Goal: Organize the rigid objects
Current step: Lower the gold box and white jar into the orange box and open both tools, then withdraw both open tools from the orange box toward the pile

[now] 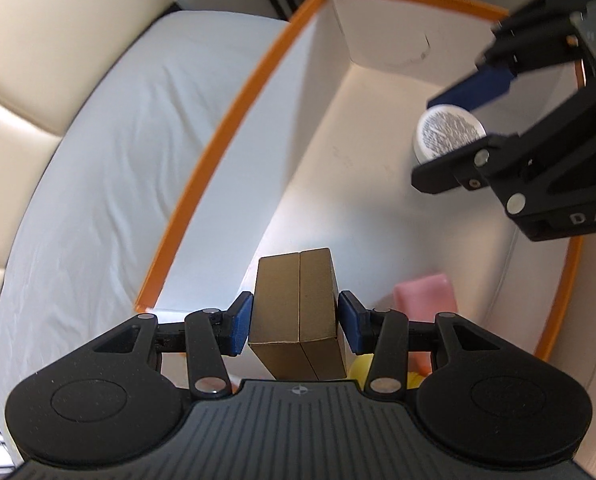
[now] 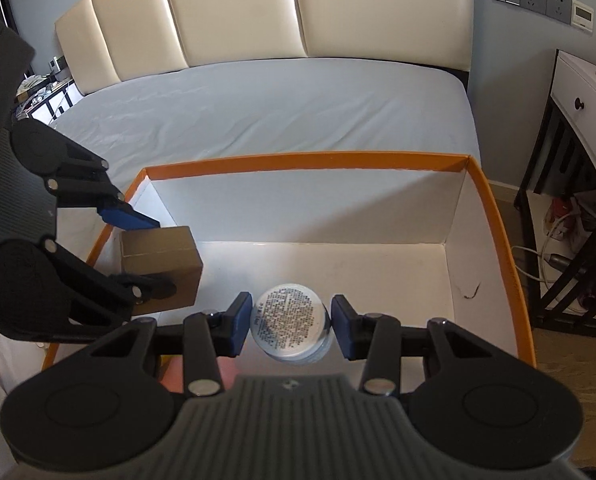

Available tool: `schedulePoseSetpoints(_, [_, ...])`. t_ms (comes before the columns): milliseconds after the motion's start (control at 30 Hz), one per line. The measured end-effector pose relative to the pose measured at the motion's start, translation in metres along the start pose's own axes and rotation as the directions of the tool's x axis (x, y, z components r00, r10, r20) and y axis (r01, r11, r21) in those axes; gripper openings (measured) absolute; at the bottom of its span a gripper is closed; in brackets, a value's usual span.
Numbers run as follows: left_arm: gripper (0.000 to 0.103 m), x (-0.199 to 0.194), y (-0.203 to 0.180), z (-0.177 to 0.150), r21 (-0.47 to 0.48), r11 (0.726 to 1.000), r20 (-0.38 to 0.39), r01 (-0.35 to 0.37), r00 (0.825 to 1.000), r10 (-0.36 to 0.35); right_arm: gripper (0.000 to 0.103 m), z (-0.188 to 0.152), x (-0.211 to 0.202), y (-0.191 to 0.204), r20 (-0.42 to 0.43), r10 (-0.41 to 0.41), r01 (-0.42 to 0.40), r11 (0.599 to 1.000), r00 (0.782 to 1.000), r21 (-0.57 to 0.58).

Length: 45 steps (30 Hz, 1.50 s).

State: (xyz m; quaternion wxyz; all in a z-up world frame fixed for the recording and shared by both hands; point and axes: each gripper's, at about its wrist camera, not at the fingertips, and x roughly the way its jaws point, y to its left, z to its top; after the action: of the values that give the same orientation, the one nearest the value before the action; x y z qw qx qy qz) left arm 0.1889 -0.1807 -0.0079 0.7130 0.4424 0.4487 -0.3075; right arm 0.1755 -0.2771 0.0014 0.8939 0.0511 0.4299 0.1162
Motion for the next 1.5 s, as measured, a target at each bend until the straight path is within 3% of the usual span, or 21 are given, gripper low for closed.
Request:
schedulePoseSetpoints(367, [0.053, 0.023, 0.004, -0.009, 0.037, 0.995, -0.002, 0.089, 0.996, -0.089, 0.043, -0.007, 0.011, 0.001, -0.036, -0.009, 0.009, 1.0, 0.999, 0.006])
schedulePoseSetpoints(433, [0.058, 0.025, 0.006, -0.01, 0.032, 0.995, -0.027, 0.094, 0.995, -0.093, 0.043, -0.007, 0.01, 0.004, -0.037, -0.013, 0.012, 1.0, 0.999, -0.005])
schedulePoseSetpoints(667, [0.061, 0.015, 0.009, -0.02, 0.026, 0.998, -0.024, 0.049, 0.999, -0.048, 0.043, -0.004, 0.014, 0.011, -0.055, -0.001, 0.001, 1.0, 0.998, -0.012])
schedulePoseSetpoints(900, [0.06, 0.0, -0.004, -0.035, 0.104, 0.993, 0.027, -0.048, 0.999, 0.045, 0.044, 0.007, 0.029, 0.013, -0.101, 0.034, -0.029, 0.998, 0.994, 0.053])
schedulePoseSetpoints(1000, [0.06, -0.014, -0.001, -0.041, 0.056, 0.998, 0.082, -0.038, 0.996, 0.033, 0.044, 0.016, 0.037, 0.015, -0.109, 0.034, -0.025, 0.996, 0.993, 0.087])
schedulePoseSetpoints(1100, [0.061, -0.038, 0.013, -0.053, -0.095, 0.995, 0.181, 0.009, 0.983, 0.009, 0.044, 0.023, 0.047, 0.018, -0.116, 0.0, 0.012, 0.994, 0.993, 0.105])
schedulePoseSetpoints(1200, [0.061, -0.062, 0.03, -0.066, -0.29, 0.957, 0.282, 0.025, 0.957, 0.06, 0.044, 0.026, 0.06, 0.021, -0.141, -0.016, 0.034, 0.992, 0.99, 0.125])
schedulePoseSetpoints(1267, [0.06, -0.071, 0.041, -0.079, -0.43, 0.902, 0.32, 0.046, 0.942, 0.104, 0.044, 0.026, 0.07, 0.024, -0.164, -0.01, 0.034, 0.989, 0.986, 0.147])
schedulePoseSetpoints(1333, [0.06, -0.074, 0.05, -0.092, -0.553, 0.829, 0.328, 0.083, 0.936, 0.125, 0.044, 0.025, 0.078, 0.027, -0.186, 0.005, 0.027, 0.985, 0.982, 0.169])
schedulePoseSetpoints(1400, [0.06, -0.071, 0.057, -0.103, -0.618, 0.776, 0.338, 0.122, 0.933, 0.122, 0.044, 0.025, 0.081, 0.03, -0.192, 0.045, -0.007, 0.98, 0.98, 0.197])
schedulePoseSetpoints(1500, [0.056, -0.06, 0.061, -0.114, -0.668, 0.729, 0.343, 0.148, 0.931, 0.125, 0.043, 0.023, 0.078, 0.039, -0.204, 0.112, -0.072, 0.978, 0.973, 0.196])
